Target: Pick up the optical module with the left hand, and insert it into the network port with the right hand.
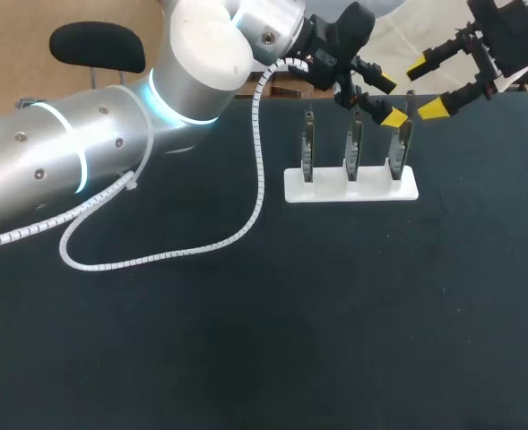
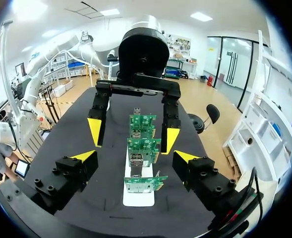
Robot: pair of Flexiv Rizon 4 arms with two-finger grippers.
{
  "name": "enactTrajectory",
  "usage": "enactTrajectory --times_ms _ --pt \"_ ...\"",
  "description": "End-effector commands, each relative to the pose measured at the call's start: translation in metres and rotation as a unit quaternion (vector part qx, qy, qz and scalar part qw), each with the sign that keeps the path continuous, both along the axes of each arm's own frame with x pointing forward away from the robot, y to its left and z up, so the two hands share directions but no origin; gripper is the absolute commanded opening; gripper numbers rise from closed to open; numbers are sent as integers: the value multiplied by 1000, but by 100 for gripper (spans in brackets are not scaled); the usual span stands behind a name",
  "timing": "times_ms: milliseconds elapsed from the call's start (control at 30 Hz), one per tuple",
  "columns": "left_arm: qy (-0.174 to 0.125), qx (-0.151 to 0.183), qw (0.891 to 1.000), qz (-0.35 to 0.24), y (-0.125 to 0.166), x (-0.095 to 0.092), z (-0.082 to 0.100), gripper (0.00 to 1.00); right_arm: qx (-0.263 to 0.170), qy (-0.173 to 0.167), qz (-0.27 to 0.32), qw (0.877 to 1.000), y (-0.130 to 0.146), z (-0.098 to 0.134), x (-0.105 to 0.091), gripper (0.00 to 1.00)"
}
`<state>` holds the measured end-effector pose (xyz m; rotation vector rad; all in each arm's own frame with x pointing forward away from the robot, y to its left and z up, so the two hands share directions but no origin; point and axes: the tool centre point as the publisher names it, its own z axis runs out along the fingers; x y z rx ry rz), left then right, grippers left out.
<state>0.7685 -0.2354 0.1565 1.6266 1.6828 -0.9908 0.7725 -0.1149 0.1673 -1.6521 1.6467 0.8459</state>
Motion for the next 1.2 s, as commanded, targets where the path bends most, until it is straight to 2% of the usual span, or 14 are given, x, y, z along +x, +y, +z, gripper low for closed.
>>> enactTrajectory --times_ms 33,333,367,400,467,500,1200 --pt "1 2 1000 -1 -1 2 0 100 5 -1 -9 1000 -4 2 -5 100" --pt "1 2 1000 -1 -1 2 0 100 11 1 -16 1000 -9 5 -7 100" --pt "1 2 1000 -1 -1 2 0 100 12 1 -16 1000 -9 6 -7 95" --pt "1 2 1000 -1 -1 2 0 100 12 1 -16 1000 -9 7 -7 66" --pt "1 2 1000 -1 -1 2 0 100 14 -1 -16 1000 -10 8 -7 17" --pt "1 2 1000 -1 -1 2 0 100 14 -1 -16 1000 -10 8 -7 0" --pt "1 2 1000 -1 -1 2 0 100 25 -18 -5 1000 7 16 1 0"
